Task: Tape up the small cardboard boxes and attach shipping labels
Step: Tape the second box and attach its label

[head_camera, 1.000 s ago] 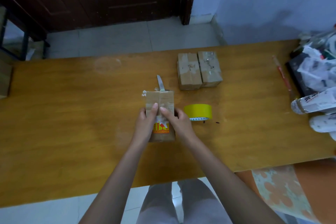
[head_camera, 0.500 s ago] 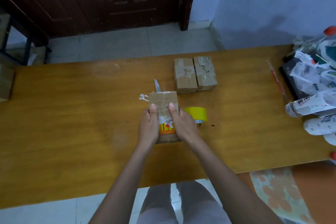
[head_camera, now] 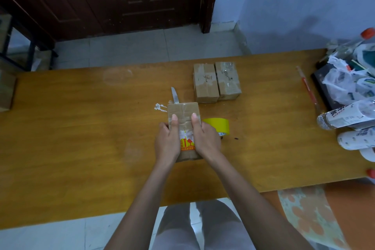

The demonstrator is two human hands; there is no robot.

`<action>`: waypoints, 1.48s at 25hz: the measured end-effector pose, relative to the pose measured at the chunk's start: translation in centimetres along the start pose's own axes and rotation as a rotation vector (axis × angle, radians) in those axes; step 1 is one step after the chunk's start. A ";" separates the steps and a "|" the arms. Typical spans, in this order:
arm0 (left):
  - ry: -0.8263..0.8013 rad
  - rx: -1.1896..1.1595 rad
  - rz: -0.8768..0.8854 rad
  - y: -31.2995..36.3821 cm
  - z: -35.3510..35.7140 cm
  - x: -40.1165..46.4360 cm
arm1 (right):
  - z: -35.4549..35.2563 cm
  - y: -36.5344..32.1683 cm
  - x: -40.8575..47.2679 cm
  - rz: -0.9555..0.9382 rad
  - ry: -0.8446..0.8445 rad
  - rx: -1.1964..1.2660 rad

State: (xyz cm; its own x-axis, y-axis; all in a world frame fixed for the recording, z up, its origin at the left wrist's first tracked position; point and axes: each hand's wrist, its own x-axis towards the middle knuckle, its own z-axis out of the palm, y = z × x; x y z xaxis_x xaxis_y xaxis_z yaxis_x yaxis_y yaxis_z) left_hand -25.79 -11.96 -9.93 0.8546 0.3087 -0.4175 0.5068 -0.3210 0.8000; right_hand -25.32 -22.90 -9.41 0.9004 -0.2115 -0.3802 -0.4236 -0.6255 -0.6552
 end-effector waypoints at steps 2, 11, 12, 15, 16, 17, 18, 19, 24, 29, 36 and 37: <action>-0.015 0.024 -0.012 -0.1 0.2 -0.1 | 0.1 0.5 -0.1 0.018 -0.028 0.030; -0.302 -0.560 -0.250 0.9 -0.6 0.0 | -0.7 0.8 -0.4 0.232 -0.339 0.928; -0.333 -0.628 -0.262 1.0 -0.6 -0.4 | -1.0 0.9 -0.4 0.209 -0.370 0.985; -0.391 -0.772 -0.247 1.0 -0.5 -1.1 | -1.7 1.0 -0.3 0.115 -0.418 1.034; -0.414 -0.791 -0.243 1.1 -0.7 -1.1 | -1.7 0.8 -0.3 0.101 -0.424 1.034; -0.439 -0.800 -0.262 1.3 -0.8 -1.0 | -1.7 0.6 -0.4 0.099 -0.424 1.033; -0.461 -0.797 -0.303 1.4 -0.9 -0.9 | -1.7 0.5 -0.5 0.100 -0.424 1.029; -0.471 -0.780 -0.343 1.3 -1.0 -0.7 | -1.6 0.5 -0.6 0.104 -0.433 1.029; -0.440 -0.733 -0.404 0.6 -1.3 0.0 | -1.3 0.5 -1.2 0.146 -0.397 0.976; -0.311 -0.643 -0.472 -0.3 -0.9 0.0 | -1.1 0.8 -0.8 0.126 -0.273 0.818; -0.424 -0.454 -0.166 0.5 -2.1 -0.3 | -2.0 0.6 -0.5 0.053 -0.290 0.661; -0.393 -0.364 -0.123 0.5 -1.9 -0.5 | -1.7 0.5 -0.7 0.026 -0.289 0.637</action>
State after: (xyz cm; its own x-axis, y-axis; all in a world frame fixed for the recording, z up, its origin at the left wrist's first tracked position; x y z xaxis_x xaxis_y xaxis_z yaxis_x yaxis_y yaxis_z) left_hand -26.14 -10.60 -8.50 0.8048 -0.0553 -0.5910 0.5933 0.0486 0.8035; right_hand -25.95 -24.33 -8.36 0.8640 0.0434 -0.5016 -0.5000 -0.0418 -0.8650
